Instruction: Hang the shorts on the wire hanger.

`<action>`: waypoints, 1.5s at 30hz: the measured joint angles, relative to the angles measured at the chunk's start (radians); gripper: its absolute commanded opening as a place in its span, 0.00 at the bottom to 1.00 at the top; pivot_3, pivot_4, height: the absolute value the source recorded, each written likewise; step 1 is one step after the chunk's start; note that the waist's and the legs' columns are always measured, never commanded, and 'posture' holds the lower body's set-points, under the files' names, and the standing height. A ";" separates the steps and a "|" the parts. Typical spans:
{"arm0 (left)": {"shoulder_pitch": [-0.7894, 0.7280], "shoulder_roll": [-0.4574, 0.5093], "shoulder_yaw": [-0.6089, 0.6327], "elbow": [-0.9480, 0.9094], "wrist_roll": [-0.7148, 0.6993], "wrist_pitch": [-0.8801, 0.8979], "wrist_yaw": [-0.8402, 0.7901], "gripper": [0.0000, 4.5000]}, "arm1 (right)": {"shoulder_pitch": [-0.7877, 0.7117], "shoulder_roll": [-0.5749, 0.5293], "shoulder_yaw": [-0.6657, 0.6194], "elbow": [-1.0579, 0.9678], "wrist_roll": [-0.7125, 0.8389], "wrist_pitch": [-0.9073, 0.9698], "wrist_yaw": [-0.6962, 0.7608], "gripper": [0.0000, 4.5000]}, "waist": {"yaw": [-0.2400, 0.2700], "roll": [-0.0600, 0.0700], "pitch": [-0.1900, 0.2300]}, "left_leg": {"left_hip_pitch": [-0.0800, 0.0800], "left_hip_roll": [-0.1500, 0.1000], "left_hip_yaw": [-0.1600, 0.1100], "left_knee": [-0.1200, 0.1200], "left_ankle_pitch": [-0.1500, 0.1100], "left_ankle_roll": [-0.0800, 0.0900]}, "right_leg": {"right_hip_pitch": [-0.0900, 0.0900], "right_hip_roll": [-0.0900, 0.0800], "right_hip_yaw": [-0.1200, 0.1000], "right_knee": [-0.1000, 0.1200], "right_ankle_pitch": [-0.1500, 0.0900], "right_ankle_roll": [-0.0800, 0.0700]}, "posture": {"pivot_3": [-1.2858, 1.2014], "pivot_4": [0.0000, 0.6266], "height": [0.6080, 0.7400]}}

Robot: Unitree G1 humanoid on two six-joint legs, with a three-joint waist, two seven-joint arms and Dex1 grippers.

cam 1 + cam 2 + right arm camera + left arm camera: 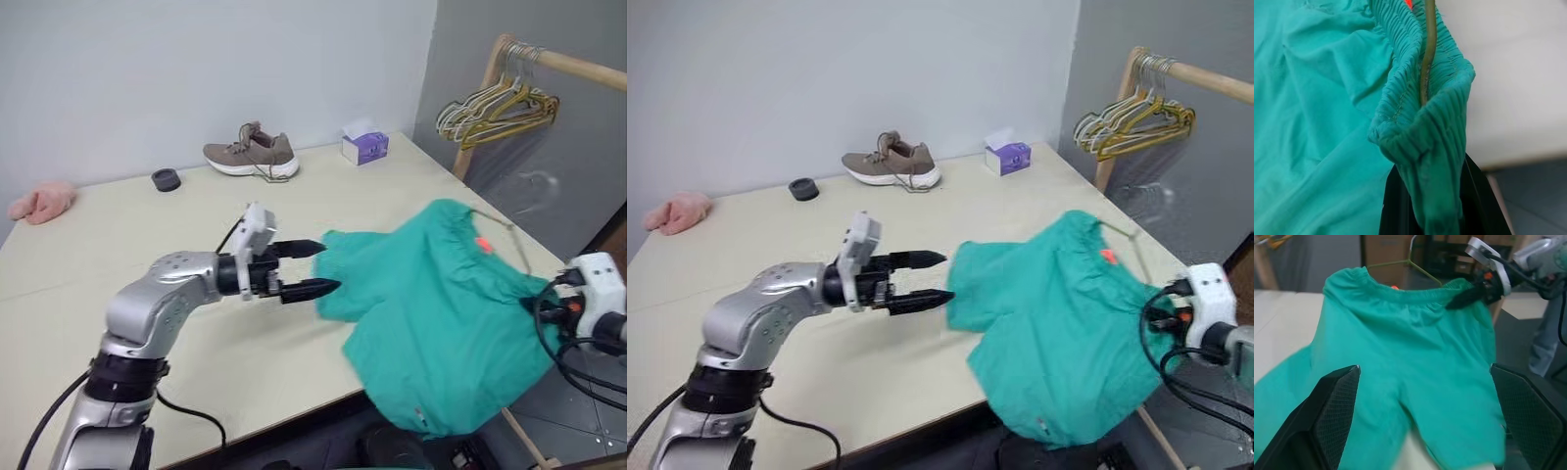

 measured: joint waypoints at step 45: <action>-0.299 -0.425 -0.211 0.064 0.242 -0.124 0.214 1.00 | -0.742 -0.207 0.019 0.819 -0.150 0.012 -0.316 0.17 | -0.106 0.011 0.000 | 0.009 -0.005 0.013 0.000 -0.009 0.015 | 0.018 0.000 0.007 -0.015 -0.003 0.013 | 0.33 0.02 1.00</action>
